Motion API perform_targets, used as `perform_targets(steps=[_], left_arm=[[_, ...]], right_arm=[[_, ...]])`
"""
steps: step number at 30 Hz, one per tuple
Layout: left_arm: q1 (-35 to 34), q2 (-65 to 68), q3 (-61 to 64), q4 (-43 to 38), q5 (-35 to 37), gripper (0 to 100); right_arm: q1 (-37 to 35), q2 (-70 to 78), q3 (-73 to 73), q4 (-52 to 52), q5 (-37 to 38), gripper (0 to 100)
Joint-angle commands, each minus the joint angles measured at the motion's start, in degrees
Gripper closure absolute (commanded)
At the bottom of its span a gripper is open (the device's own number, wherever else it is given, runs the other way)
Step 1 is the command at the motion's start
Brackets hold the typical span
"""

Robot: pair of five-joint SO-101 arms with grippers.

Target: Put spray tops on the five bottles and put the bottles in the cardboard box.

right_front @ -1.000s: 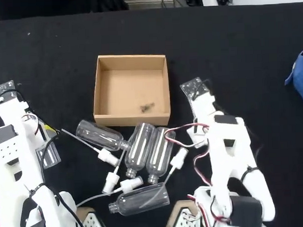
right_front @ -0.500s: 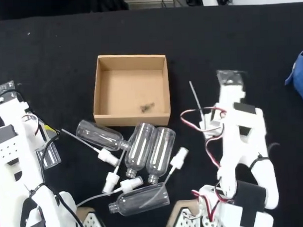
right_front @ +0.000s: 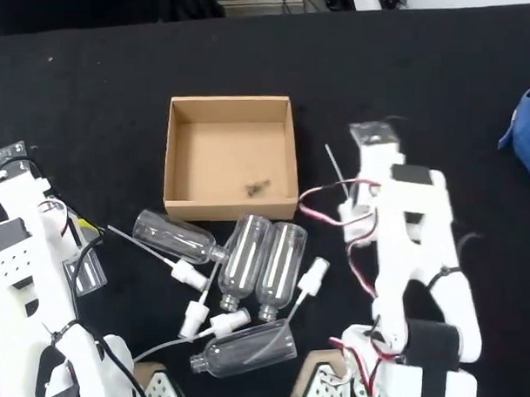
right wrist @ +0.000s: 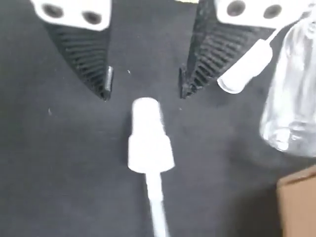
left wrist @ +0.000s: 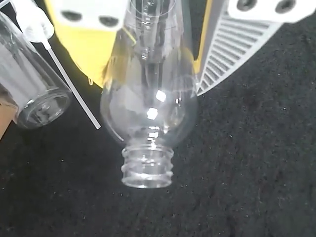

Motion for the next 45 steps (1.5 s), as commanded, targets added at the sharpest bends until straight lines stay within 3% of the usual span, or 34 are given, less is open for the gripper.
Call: perform_targets(steps=[1,5,11,13,16,18,24,27,29,35,40,42,45], left_arm=[[0.22,-1.93,-0.84,0.26,0.53,97],[0.22,-1.93,-0.75,0.26,0.53,97],[0.13,-1.93,-0.75,0.26,0.53,97],[0.13,-1.93,-0.75,0.35,0.53,97],[0.13,-1.93,-0.75,0.35,0.53,97],[0.13,-1.93,-0.84,0.35,0.53,97],[0.13,-1.93,-0.92,0.35,0.53,97],[0.31,-1.93,-0.92,0.35,0.53,97],[0.22,-1.93,-0.75,0.35,0.53,97],[0.22,-1.93,-0.92,0.35,0.53,97],[0.13,-1.93,-0.75,0.35,0.53,97],[0.13,-1.93,-0.75,0.35,0.53,97],[0.13,-1.93,-0.75,0.35,0.53,97]], right_arm=[[-2.46,-4.44,2.86,-8.09,2.2,80.9],[-2.29,-3.47,9.45,-17.93,6.42,81.0],[0.44,2.59,9.19,-24.09,6.68,81.2],[2.2,5.58,7.96,-24.0,6.68,83.8],[3.78,7.96,6.02,-19.08,6.33,99.5],[6.07,7.34,4.35,-16.44,5.19,97.5],[18.55,3.91,-2.33,-13.45,-18.37,98.5],[19.34,3.91,-2.15,-13.54,-30.42,96.3],[18.37,3.91,-1.89,-13.54,-34.29,91.0],[11.16,3.38,-3.91,-7.82,-31.38,73.2],[9.93,3.38,-11.12,1.41,-23.74,72.6],[10.02,3.74,-13.49,4.75,-16.18,72.6],[10.02,3.82,-14.55,8.0,4.57,72.7]])
